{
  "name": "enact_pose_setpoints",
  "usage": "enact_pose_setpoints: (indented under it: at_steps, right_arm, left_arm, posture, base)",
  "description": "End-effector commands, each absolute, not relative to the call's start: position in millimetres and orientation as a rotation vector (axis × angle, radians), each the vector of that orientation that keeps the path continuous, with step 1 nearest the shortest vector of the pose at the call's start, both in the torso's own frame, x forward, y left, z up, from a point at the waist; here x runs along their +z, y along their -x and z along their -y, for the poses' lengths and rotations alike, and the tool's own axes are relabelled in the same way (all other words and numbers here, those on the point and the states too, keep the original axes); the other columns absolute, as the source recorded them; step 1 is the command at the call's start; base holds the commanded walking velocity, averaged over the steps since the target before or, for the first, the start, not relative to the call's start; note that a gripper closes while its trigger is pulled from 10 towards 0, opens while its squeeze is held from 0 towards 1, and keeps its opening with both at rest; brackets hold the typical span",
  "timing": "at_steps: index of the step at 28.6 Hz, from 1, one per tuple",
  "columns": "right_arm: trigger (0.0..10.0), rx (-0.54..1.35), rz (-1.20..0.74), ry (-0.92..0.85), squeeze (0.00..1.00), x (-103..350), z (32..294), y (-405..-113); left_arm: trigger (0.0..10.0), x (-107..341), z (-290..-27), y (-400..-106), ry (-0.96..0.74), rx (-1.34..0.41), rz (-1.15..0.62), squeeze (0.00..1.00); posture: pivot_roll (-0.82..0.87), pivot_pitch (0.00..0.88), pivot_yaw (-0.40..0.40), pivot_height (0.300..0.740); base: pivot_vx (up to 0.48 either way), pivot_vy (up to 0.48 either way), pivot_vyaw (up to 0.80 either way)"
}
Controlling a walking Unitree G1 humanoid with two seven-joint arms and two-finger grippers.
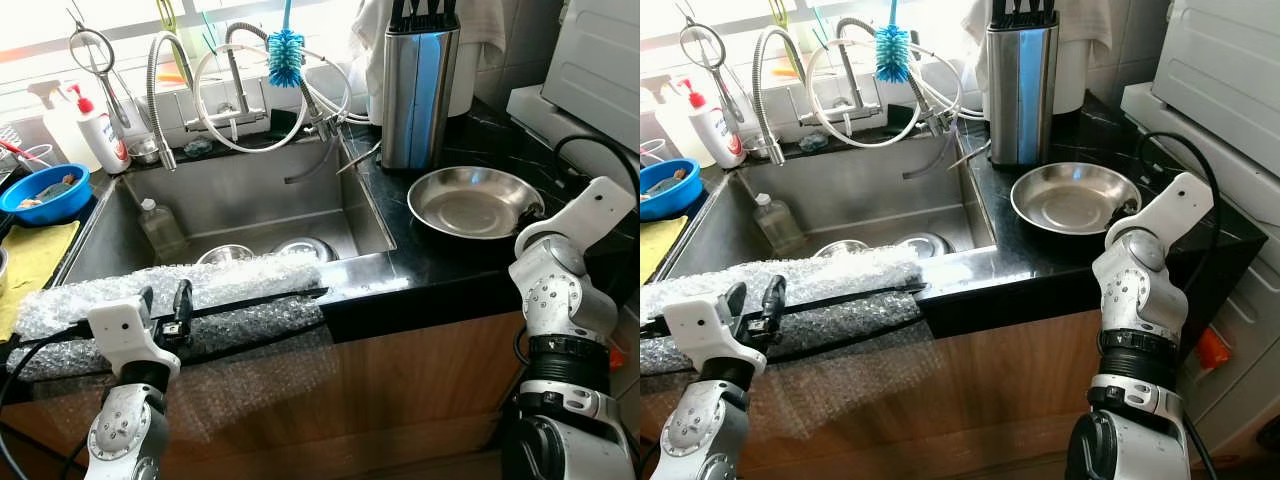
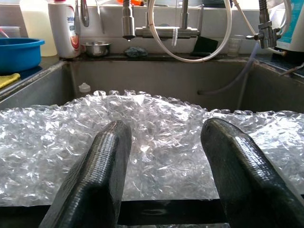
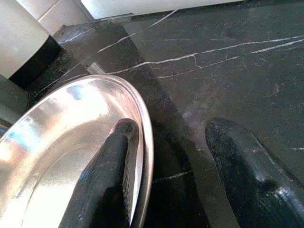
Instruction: Kitchen organization
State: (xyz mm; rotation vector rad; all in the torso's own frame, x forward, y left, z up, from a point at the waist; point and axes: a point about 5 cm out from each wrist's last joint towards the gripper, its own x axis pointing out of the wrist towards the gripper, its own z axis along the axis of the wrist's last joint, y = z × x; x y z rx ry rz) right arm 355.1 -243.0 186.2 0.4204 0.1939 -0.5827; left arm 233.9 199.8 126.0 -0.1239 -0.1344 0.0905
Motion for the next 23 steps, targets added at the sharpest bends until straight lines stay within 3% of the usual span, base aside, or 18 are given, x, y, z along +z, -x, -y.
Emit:
enact_pose_setpoints:
  at_steps: [1, 11, 12, 23]
  right_arm:
    - [10.0, -0.557, -0.220, -0.392, 0.00, 189.8, 236.7, -360.6]
    - [10.0, -0.546, -0.238, -0.342, 0.00, 188.3, 237.3, -361.5]
    - [0.2, -0.547, -0.237, -0.345, 0.00, 188.4, 237.4, -361.5]
    - [0.0, -0.573, -0.221, -0.347, 0.00, 189.4, 241.0, -360.4]
  left_arm:
    - [10.0, 122.6, -201.9, -235.3, 0.113, 0.090, 0.109, 0.00]
    - [10.0, 120.7, -200.4, -235.0, 0.113, 0.085, 0.092, 0.00]
    - [10.0, 120.2, -199.8, -235.2, 0.112, 0.081, 0.088, 0.00]
    - [10.0, 118.5, -197.0, -235.9, 0.108, 0.064, 0.070, 0.00]
  posture:
    - [-0.10, 0.000, 0.118, 0.740]
    - [-0.10, 0.000, 0.116, 0.740]
    - [-0.10, 0.000, 0.116, 0.740]
    - [-0.10, 0.000, 0.116, 0.740]
  base:
    - [0.000, 0.000, 0.00]
    - [0.000, 0.000, 0.00]
    - [0.000, 0.000, 0.00]
    - [0.000, 0.000, 0.00]
